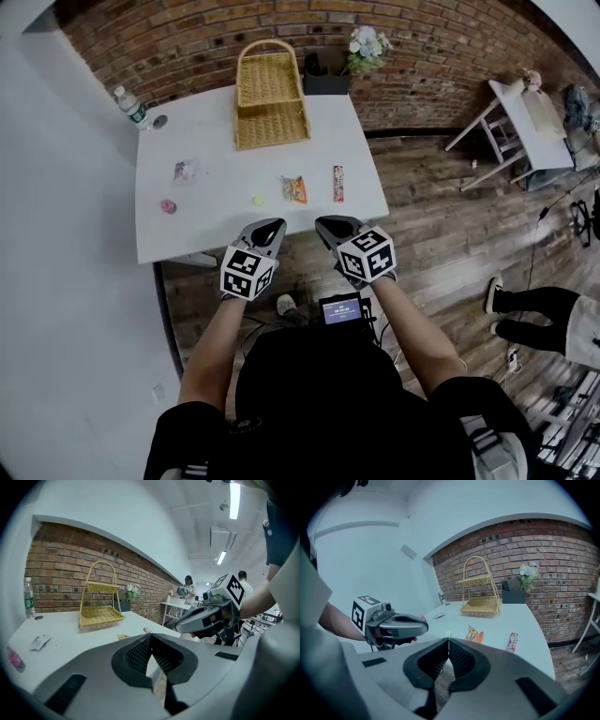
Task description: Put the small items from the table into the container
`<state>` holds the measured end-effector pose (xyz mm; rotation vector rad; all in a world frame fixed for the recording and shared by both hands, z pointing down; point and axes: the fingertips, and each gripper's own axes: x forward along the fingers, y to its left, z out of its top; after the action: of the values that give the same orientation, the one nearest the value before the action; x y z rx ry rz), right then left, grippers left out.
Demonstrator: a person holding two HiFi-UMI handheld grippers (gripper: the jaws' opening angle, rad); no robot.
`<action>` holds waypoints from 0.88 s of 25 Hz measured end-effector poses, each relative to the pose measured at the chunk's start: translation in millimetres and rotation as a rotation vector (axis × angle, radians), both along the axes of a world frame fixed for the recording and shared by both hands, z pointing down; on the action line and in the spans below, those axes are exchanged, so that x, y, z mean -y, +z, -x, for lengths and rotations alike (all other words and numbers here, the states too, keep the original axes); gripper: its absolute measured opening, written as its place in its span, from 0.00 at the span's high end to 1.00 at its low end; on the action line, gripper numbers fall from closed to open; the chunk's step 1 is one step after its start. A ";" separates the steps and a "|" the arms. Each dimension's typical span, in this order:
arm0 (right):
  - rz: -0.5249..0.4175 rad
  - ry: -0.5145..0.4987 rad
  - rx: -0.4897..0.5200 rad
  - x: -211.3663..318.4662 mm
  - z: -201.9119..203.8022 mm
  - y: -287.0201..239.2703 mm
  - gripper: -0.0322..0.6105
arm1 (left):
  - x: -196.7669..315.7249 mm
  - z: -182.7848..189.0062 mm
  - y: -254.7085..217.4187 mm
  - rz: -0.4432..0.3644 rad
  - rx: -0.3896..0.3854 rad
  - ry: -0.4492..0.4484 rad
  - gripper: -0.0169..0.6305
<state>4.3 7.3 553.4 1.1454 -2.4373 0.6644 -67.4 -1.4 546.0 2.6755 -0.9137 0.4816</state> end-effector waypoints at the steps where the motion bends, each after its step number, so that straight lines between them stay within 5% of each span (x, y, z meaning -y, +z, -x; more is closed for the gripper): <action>1: 0.006 0.001 -0.001 1.5 1.6 1.6 0.93 | 3.6 1.8 1.3 0.005 -0.002 0.000 0.96; 22: 0.016 -0.122 0.062 81.4 -13.3 12.0 0.93 | 76.5 -29.4 15.5 0.052 0.010 -0.093 0.96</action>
<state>17.6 -74.0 565.4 0.9743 -2.5255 0.6897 -38.0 -77.9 561.5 2.5731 -1.0096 0.4909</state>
